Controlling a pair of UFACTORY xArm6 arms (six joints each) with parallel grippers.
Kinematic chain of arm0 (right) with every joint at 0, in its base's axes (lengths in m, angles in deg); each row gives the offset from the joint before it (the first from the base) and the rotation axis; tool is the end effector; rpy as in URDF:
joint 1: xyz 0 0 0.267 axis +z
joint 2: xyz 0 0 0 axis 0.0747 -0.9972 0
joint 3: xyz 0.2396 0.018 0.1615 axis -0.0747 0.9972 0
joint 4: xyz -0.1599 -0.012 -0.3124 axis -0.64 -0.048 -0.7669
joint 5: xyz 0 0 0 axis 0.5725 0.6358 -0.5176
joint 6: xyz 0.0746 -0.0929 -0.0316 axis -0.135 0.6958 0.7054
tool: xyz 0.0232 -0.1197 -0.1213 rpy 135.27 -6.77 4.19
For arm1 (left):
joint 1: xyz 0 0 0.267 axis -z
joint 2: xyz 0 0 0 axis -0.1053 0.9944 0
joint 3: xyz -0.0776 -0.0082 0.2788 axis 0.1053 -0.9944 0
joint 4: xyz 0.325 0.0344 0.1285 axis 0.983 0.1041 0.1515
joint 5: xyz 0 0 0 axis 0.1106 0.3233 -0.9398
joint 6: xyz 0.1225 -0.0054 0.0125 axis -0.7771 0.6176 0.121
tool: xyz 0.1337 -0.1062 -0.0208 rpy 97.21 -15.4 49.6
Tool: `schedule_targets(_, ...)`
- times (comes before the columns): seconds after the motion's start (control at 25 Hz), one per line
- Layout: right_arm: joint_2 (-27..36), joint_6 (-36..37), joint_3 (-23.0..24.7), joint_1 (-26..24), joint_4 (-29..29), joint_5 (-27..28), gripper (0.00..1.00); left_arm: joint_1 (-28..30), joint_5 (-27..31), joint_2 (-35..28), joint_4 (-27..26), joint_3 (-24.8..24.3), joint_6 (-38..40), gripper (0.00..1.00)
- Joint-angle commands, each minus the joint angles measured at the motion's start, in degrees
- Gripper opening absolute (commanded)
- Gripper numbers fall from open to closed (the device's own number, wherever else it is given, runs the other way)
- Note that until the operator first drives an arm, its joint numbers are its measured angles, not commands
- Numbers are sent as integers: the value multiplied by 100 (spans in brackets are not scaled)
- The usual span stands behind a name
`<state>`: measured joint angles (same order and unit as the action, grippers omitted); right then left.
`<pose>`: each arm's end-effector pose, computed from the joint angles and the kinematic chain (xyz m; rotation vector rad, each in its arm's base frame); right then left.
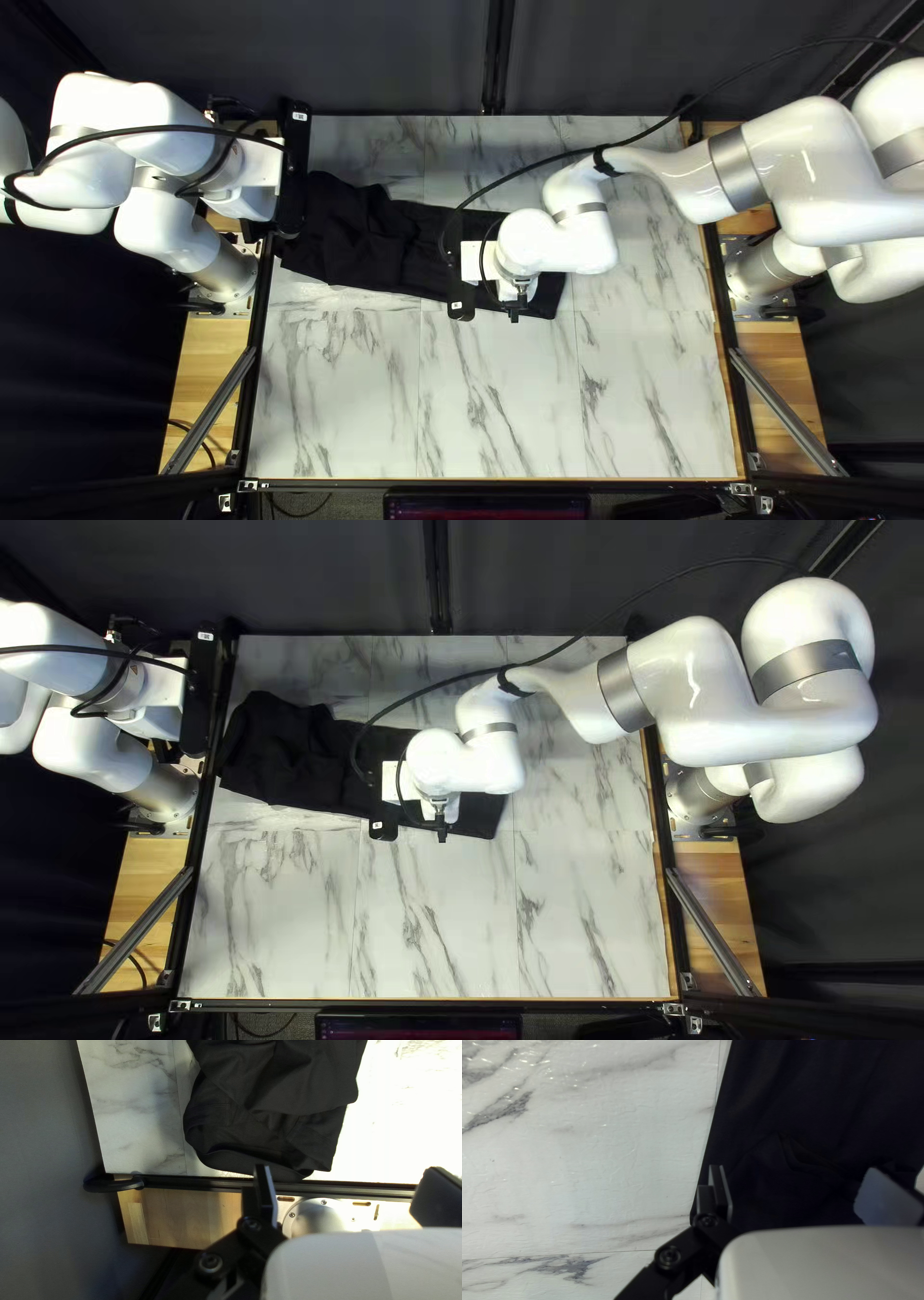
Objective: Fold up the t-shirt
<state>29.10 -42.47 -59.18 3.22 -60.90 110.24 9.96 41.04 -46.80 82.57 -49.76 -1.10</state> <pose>0.5087 0.0475 0.0858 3.0446 0.0863 -0.0083 0.1900 0.0363 0.2605 -2.9559 0.0360 -0.2121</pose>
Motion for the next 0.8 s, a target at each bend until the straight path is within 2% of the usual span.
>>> schedule_targets(0.04,-259,-312,-151,-63,72,18,100,0,0,0,0,0,0,100)
schedule_targets(0.16,-365,-1224,-223,-44,-110,62,100,0,0,0,0,0,0,100)
schedule_targets(0.28,-544,-2354,-600,76,-392,466,100,0,0,0,0,0,0,100)
schedule_targets(0.72,-560,-2359,-584,84,-414,456,100,0,0,0,0,0,0,100)
schedule_targets(0.8,-717,-2609,-742,115,-422,563,100,0,0,0,0,0,0,100)
